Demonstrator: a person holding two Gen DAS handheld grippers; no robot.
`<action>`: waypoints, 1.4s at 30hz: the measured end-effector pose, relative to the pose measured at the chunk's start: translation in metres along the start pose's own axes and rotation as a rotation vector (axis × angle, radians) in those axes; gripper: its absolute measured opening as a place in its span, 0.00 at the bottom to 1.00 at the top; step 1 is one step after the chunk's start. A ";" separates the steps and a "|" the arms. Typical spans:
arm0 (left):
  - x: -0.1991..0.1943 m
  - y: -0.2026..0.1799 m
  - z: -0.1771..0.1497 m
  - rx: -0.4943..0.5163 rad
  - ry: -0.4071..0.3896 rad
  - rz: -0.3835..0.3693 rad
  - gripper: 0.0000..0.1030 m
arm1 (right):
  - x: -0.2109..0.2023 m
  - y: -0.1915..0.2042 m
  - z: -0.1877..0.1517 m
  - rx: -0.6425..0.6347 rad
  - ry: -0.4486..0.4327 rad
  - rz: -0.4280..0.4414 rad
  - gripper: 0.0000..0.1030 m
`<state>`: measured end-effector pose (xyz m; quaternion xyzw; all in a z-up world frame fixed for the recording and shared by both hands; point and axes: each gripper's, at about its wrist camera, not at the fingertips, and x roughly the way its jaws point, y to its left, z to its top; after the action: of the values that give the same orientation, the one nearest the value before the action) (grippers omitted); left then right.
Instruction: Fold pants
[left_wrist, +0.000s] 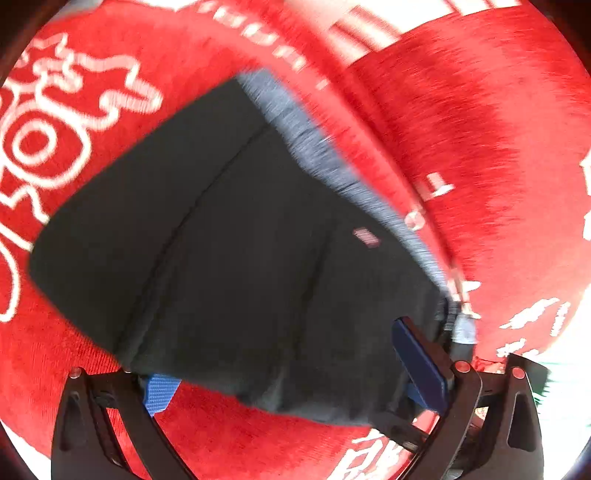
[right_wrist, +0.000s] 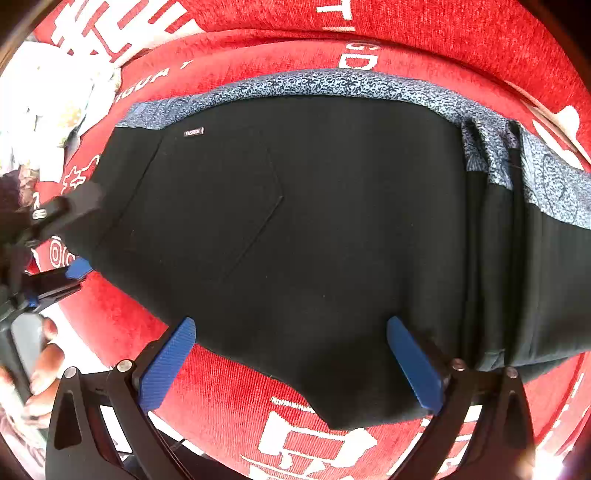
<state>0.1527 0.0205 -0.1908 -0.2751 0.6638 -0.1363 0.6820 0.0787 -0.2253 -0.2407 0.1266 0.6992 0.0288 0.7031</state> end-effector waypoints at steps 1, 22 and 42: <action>0.003 0.003 0.001 -0.013 0.009 0.014 0.93 | -0.003 0.000 0.001 0.003 0.007 0.003 1.00; 0.026 -0.093 -0.078 0.964 -0.268 0.789 0.34 | -0.031 0.174 0.149 -0.395 0.226 0.174 0.85; -0.021 -0.243 -0.130 1.076 -0.474 0.700 0.34 | -0.143 0.004 0.116 -0.148 0.032 0.582 0.19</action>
<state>0.0673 -0.1908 -0.0343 0.3103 0.3864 -0.1548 0.8547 0.1916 -0.2683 -0.1012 0.2698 0.6406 0.2820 0.6613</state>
